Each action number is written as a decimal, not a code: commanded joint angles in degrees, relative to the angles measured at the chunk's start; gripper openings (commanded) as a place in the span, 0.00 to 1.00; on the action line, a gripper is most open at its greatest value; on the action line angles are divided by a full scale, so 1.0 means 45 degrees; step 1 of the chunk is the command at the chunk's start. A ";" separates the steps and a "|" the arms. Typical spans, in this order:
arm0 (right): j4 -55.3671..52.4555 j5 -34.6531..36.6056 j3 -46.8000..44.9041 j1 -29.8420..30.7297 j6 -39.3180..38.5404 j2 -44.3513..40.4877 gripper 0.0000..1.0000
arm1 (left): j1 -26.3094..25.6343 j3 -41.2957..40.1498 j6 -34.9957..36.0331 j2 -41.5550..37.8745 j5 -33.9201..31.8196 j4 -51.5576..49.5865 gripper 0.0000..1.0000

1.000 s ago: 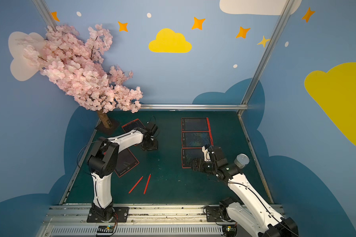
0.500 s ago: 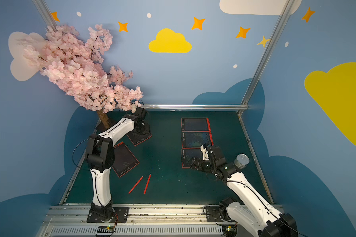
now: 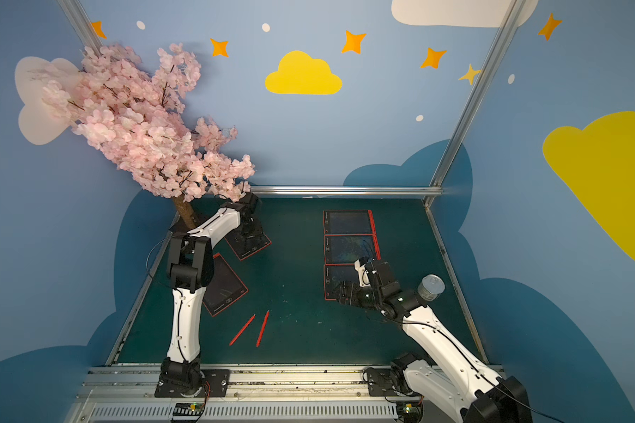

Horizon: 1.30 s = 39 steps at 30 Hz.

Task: Place the stylus back onto the writing tablet
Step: Move the writing tablet to the center of the board.

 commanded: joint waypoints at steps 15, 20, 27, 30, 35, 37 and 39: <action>0.0215 0.0276 0.0258 0.0085 0.0091 0.0340 0.91 | -0.0260 0.0335 -0.0030 0.1066 -0.0811 -0.1132 0.57; 0.0103 0.0315 0.0258 0.0095 0.0094 0.0255 0.91 | -0.0605 0.0160 0.0181 0.1052 -0.0552 -0.1500 0.54; -0.0146 0.0355 0.0316 0.0090 0.0008 0.0067 0.91 | -0.1322 -0.1039 0.0449 0.0510 0.0134 -0.1269 0.54; -0.0250 0.0316 0.0338 0.0086 -0.0013 -0.0017 0.91 | -0.1532 -0.1684 0.0434 0.0211 0.0492 -0.1106 0.54; -0.0388 0.0296 0.0378 0.0085 -0.0046 -0.0098 0.91 | -0.1767 -0.2698 0.0302 -0.0326 0.0890 -0.0681 0.54; -0.0419 0.0279 0.0377 0.0086 -0.0055 -0.0099 0.91 | -0.1848 -0.3018 0.0253 -0.0504 0.1163 -0.0567 0.54; -0.0410 0.0258 0.0377 0.0090 -0.0031 -0.0140 0.91 | -0.2015 -0.3329 0.0210 -0.0714 0.1303 -0.0441 0.54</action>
